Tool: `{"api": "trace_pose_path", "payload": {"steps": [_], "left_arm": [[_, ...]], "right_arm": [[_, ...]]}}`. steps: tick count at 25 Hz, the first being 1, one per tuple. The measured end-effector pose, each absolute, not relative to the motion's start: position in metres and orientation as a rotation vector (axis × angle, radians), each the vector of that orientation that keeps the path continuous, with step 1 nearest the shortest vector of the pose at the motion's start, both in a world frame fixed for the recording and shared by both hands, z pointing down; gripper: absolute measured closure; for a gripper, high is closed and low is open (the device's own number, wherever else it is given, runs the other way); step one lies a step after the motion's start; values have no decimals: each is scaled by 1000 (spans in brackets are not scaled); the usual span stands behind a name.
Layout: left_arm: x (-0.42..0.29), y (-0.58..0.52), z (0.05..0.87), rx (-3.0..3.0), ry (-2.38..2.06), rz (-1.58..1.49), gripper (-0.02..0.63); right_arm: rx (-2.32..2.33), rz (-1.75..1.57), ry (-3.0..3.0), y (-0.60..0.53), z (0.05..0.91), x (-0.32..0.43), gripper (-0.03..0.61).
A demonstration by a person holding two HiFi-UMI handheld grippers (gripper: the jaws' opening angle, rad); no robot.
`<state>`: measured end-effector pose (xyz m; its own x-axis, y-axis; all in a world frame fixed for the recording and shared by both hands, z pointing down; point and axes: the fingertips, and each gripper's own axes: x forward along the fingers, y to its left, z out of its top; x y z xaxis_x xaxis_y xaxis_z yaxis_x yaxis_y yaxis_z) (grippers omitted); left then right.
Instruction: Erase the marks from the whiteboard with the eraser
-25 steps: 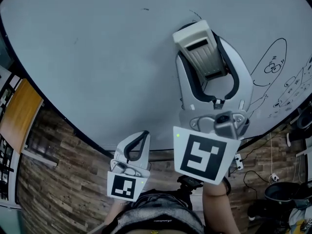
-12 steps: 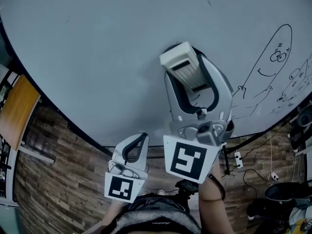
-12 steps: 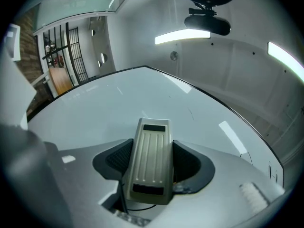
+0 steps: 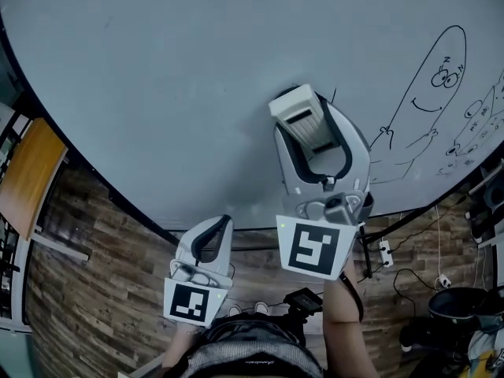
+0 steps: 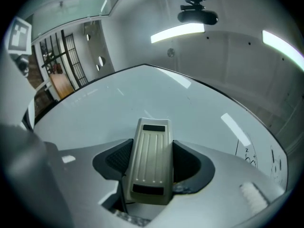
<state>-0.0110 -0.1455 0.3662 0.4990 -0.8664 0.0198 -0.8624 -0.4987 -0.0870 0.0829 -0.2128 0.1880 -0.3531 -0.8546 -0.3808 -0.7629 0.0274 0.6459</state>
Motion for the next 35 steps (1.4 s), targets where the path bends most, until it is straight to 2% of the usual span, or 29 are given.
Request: {"api": "trace_pose_path", "payload": {"steps": [12,23,35], "left_arm": [[-3,-130,368,-2660,1555,-114,609],[11,-123,385,-2688,1558,-176,609],[18,-107,396,-2696,1557,-219,610]], "right_arm": [[1900,-1325,-2080,-210,135,126,314],[1779,-1296,-2124,-213,227,102,314],[1757,-1262,-2173,-214,340,107,313]]}}
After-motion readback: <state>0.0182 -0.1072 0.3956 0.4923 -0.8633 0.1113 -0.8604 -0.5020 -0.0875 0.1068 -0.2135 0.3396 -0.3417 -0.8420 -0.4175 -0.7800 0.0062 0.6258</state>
